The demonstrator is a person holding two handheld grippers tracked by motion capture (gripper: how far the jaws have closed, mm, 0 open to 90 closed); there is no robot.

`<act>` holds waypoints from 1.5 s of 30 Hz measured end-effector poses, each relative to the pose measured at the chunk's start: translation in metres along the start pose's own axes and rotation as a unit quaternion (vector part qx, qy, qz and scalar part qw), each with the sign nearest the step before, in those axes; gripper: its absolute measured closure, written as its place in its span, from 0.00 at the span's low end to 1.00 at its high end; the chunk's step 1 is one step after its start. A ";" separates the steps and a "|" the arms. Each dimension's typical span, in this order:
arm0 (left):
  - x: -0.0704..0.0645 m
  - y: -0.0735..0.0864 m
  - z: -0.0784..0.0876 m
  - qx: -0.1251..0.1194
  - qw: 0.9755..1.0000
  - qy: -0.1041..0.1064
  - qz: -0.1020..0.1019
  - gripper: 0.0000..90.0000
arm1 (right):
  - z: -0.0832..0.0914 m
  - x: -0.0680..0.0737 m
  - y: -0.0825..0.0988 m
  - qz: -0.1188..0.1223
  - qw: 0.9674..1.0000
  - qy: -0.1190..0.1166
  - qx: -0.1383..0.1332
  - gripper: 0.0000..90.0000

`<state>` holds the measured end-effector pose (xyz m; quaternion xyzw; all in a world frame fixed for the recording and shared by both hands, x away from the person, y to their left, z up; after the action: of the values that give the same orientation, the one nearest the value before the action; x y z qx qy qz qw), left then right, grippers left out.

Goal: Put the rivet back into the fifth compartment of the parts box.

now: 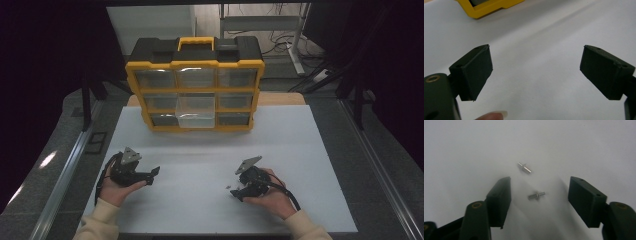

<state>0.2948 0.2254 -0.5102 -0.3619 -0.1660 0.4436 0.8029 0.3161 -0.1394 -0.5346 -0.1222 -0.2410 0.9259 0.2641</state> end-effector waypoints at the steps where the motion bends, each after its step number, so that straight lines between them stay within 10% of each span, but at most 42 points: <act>1: 0.000 0.000 0.000 0.000 1.000 0.000 0.000 0.13 | 0.000 0.000 0.000 0.000 1.000 0.000 0.000 0.41; 26: 0.000 0.000 0.000 -0.002 1.000 0.000 0.000 0.13 | -0.001 0.006 -0.002 0.027 1.000 -0.005 0.006 0.79; 45: 0.001 0.000 0.000 -0.002 1.000 -0.001 0.001 0.13 | 0.007 -0.001 -0.003 0.006 1.000 -0.013 -0.010 0.84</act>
<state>0.2951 0.2262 -0.5098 -0.3638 -0.1672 0.4440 0.8016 0.3160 -0.1401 -0.5268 -0.1145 -0.2528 0.9264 0.2545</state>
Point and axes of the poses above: each handheld gripper's, and its own axes: z roughly backward along the jaws, y roughly out of its underside, x roughly to its left, the point moved 3 cm from there along -z, roughly forward along the jaws, and after that the axes turned 7 degrees about y, right-handed, at the moved point
